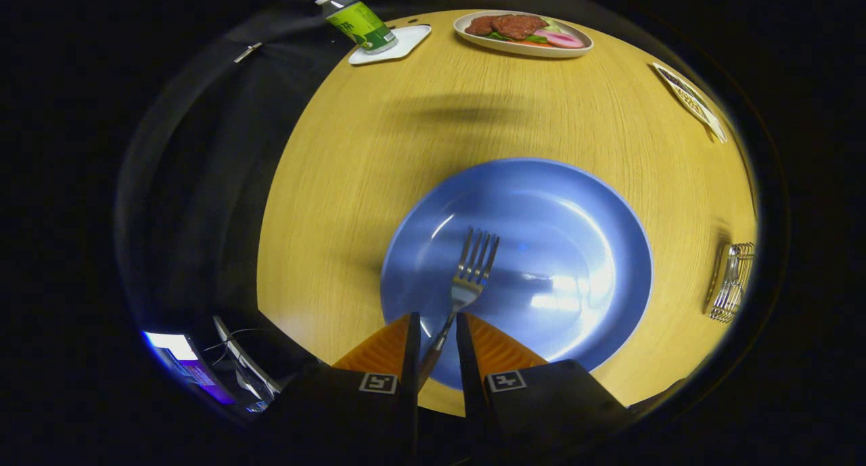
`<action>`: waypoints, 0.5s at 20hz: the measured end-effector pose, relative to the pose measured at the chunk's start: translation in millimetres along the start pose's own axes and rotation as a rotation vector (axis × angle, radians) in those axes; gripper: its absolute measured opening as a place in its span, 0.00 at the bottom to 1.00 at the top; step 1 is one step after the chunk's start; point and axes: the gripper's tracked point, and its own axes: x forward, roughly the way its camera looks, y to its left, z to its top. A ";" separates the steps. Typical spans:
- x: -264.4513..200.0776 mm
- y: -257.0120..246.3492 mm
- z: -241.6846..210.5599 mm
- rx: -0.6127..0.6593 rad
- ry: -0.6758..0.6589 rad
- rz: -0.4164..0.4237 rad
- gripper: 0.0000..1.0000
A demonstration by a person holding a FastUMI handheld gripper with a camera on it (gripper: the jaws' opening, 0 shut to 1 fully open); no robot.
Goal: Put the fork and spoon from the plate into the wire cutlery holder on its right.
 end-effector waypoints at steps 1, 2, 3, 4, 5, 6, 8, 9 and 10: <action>5.1 -2.2 1.0 0.003 0.000 -0.012 0.33; 8.9 -5.0 0.7 0.008 0.001 -0.027 0.33; 12.9 -9.1 -0.2 0.012 0.011 -0.046 0.33; 16.5 -9.2 -0.5 0.030 0.021 -0.040 0.32; 13.1 -12.8 0.1 0.045 0.011 -0.042 0.19; 13.5 -11.5 0.3 0.040 0.011 -0.032 0.07; 7.0 -14.7 -0.2 0.030 0.011 -0.009 0.07; 2.4 -16.1 0.8 0.034 0.008 0.009 0.07; -2.5 -17.5 2.6 0.040 0.003 0.028 0.07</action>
